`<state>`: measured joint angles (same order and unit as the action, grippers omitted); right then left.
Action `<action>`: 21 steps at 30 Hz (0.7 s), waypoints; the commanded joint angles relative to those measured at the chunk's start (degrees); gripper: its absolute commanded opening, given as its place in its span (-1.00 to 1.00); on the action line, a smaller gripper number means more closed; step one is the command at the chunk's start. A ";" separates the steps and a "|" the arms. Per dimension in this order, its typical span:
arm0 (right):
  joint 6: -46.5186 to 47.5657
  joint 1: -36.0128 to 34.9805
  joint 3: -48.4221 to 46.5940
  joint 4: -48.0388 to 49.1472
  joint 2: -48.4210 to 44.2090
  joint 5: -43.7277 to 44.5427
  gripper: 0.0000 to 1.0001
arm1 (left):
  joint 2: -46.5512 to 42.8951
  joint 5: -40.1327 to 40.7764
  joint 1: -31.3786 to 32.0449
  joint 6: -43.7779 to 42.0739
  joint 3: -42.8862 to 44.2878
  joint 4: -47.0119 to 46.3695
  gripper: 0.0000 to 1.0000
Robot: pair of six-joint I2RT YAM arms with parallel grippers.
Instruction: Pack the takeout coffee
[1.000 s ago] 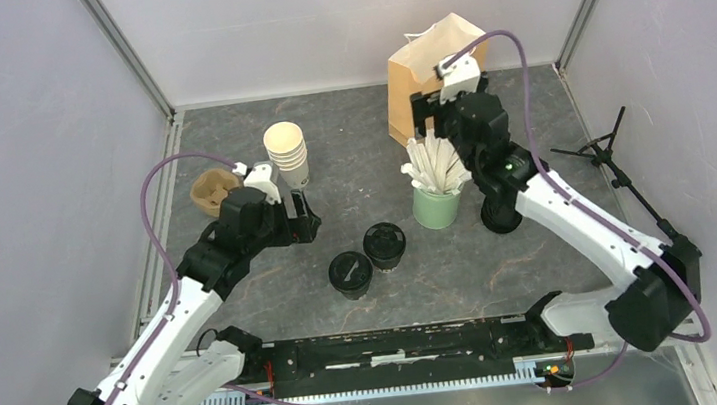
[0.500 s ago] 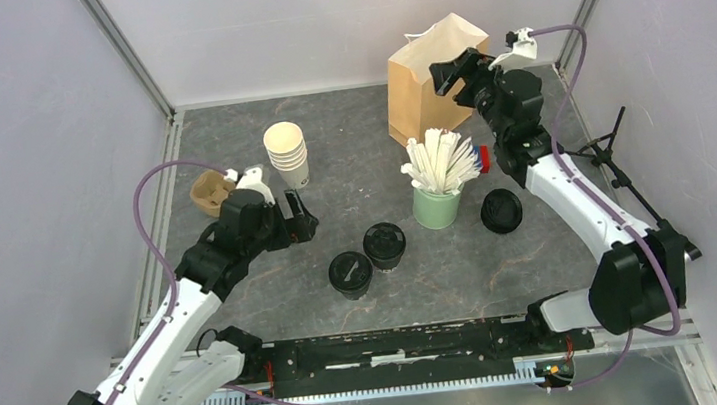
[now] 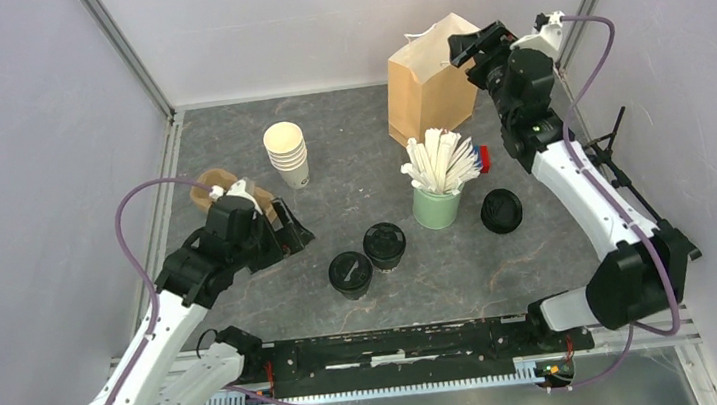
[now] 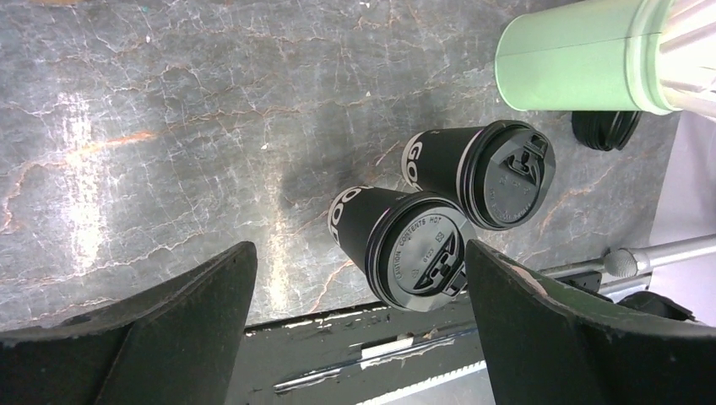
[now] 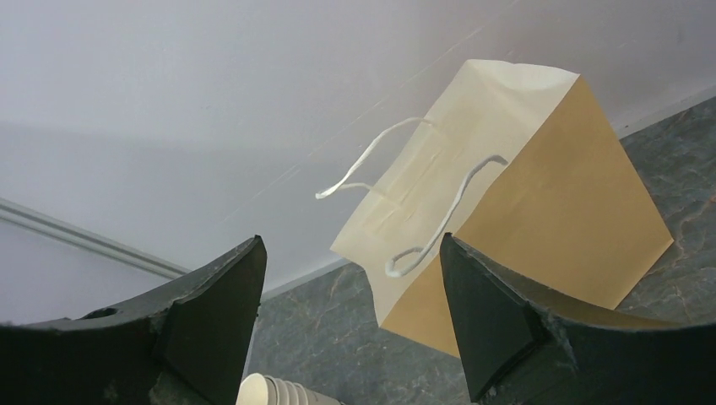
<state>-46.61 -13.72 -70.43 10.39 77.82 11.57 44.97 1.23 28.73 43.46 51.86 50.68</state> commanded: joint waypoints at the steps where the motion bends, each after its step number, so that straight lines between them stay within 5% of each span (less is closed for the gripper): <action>1: -3.44 1.36 -5.59 -3.78 4.63 -0.67 0.62 | 4.38 -2.59 -0.07 1.72 3.69 0.21 0.96; 11: -6.43 2.47 -15.37 -7.88 15.33 -5.55 0.35 | 13.21 -3.51 -0.08 -4.71 10.86 0.18 0.92; 17: -3.49 2.47 -18.50 -9.69 16.31 -11.30 -0.54 | 15.94 0.49 -0.05 -8.91 16.65 -0.49 0.85; 21: -3.27 2.47 -18.30 -11.52 15.18 -19.41 -0.82 | 18.73 7.44 -0.04 -15.16 23.95 -0.49 0.85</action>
<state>-50.92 -11.44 -86.17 0.67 95.18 0.89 61.84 1.26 28.73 37.04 67.77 51.53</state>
